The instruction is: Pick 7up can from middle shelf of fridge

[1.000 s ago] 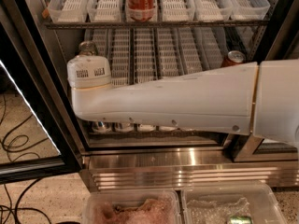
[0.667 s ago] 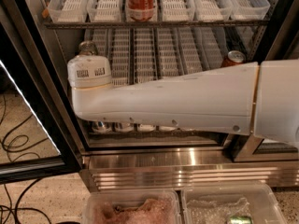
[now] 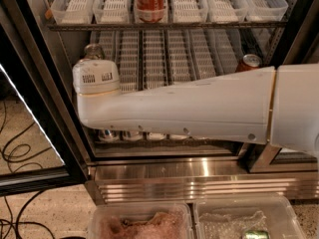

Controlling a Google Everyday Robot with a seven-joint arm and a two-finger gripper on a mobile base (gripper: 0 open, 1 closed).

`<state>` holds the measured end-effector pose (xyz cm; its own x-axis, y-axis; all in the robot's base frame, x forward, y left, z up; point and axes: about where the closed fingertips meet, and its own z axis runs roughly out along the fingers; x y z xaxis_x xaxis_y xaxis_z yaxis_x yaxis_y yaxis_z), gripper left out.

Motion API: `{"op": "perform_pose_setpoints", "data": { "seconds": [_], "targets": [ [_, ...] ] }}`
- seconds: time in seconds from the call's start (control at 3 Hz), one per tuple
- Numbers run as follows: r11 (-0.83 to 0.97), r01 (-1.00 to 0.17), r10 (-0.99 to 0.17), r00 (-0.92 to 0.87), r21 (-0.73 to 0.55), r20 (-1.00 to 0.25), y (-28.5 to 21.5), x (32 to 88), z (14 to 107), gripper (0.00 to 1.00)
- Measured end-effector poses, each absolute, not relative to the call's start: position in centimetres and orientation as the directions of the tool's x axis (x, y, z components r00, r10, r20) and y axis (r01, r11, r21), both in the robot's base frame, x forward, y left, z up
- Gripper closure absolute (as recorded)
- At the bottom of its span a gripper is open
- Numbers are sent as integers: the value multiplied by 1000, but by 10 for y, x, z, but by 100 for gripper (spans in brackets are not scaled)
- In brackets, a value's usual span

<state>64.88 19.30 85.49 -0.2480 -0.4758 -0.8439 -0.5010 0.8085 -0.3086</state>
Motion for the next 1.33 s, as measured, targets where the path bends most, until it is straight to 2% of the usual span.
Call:
{"op": "perform_pose_setpoints", "data": {
  "seconds": [0.33, 1.33],
  "targets": [
    [809, -501, -476, -248, -309, -844, 193, 649, 855, 100],
    [806, -461, -490, -172, -370, -854, 179, 634, 891, 100]
  ]
}}
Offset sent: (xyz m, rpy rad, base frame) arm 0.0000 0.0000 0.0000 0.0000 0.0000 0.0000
